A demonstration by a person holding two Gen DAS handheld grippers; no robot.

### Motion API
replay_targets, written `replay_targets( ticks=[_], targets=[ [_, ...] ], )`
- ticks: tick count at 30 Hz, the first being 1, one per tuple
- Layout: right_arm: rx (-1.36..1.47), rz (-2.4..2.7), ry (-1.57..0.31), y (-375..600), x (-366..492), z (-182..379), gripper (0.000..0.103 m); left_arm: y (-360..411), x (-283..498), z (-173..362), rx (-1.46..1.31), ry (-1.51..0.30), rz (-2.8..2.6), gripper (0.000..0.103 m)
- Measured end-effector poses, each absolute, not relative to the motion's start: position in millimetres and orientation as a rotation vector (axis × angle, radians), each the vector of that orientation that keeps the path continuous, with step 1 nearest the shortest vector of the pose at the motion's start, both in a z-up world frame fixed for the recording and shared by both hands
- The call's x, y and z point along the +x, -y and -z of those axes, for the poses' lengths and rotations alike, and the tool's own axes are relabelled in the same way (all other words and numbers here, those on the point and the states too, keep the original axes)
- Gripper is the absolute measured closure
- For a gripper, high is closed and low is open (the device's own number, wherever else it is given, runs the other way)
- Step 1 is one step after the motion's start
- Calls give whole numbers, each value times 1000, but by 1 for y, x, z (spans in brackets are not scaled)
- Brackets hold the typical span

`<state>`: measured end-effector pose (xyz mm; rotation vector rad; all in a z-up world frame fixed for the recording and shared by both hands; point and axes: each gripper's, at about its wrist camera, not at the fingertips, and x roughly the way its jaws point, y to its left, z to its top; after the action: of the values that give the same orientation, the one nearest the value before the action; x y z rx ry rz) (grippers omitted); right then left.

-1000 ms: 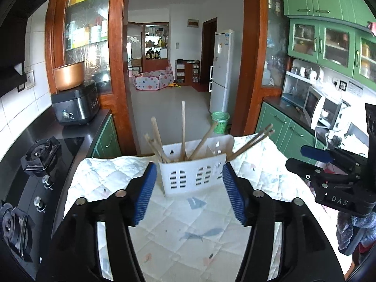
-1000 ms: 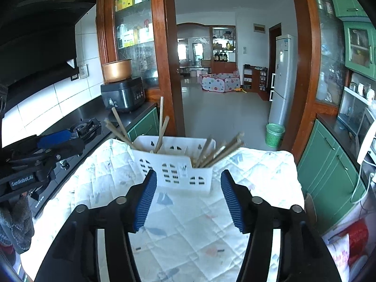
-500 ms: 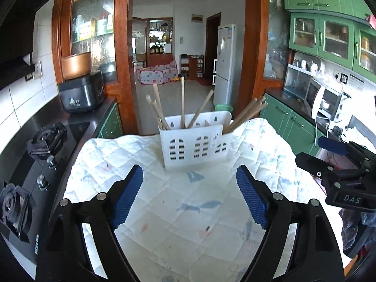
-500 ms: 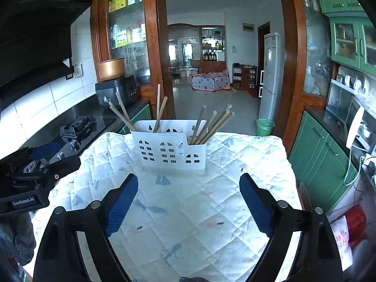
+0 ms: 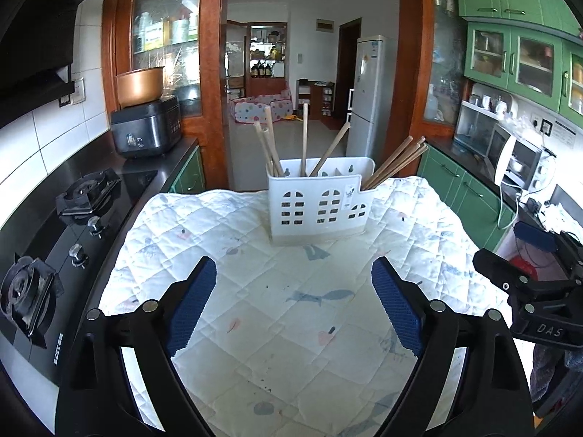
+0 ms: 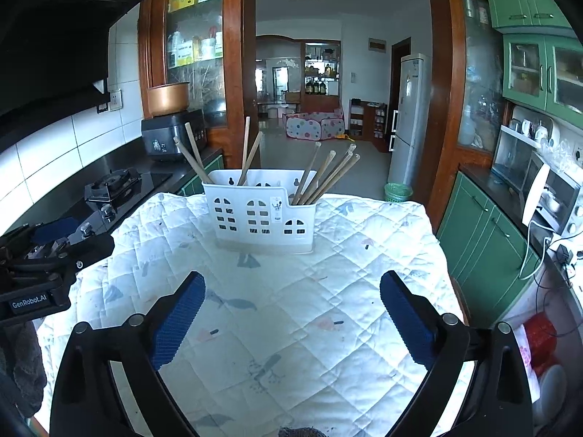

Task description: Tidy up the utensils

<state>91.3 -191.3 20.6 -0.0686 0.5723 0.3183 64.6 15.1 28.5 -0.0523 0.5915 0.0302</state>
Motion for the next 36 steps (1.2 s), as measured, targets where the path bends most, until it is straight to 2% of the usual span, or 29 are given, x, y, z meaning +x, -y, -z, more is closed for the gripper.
replay_targets(
  ticks=[36],
  targets=[
    [-80,-319,-618,180,81,9,9,-3,49,7,-41,-655,-41,16]
  ],
)
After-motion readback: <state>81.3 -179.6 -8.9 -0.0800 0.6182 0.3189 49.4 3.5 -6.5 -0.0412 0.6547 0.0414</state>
